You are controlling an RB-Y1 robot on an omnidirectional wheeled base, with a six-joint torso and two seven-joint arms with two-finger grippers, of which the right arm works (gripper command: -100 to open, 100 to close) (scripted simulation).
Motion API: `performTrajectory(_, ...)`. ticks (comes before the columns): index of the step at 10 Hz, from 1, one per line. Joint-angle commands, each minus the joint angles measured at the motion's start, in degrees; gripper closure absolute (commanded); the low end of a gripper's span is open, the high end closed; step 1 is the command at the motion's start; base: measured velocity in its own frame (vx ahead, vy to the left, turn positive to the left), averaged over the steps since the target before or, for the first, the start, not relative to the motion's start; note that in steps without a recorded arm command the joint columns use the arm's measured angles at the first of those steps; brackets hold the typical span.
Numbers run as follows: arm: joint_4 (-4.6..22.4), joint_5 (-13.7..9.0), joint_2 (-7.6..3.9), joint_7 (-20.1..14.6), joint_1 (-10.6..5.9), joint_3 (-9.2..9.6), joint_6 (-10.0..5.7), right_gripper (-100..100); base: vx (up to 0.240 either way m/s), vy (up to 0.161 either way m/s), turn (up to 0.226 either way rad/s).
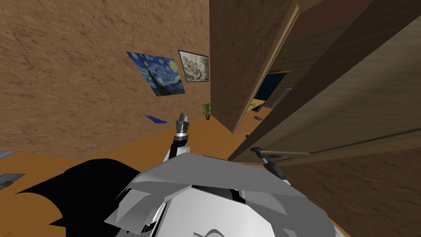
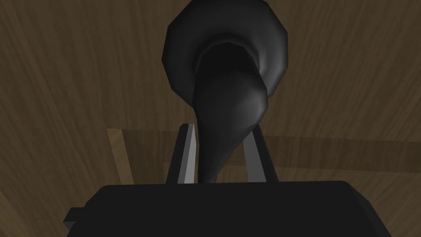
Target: Pull the door open
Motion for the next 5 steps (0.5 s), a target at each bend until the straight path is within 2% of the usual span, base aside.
performTrajectory(1,0.57,0.46,-0.16,0.11,0.43,0.53,-1.91,100,-0.102,-0.027,-0.005)
performTrajectory(5,1.35,1.48,-0.73,0.29,1.57,1.69,-5.60,100,-0.083,-0.046,-0.005)
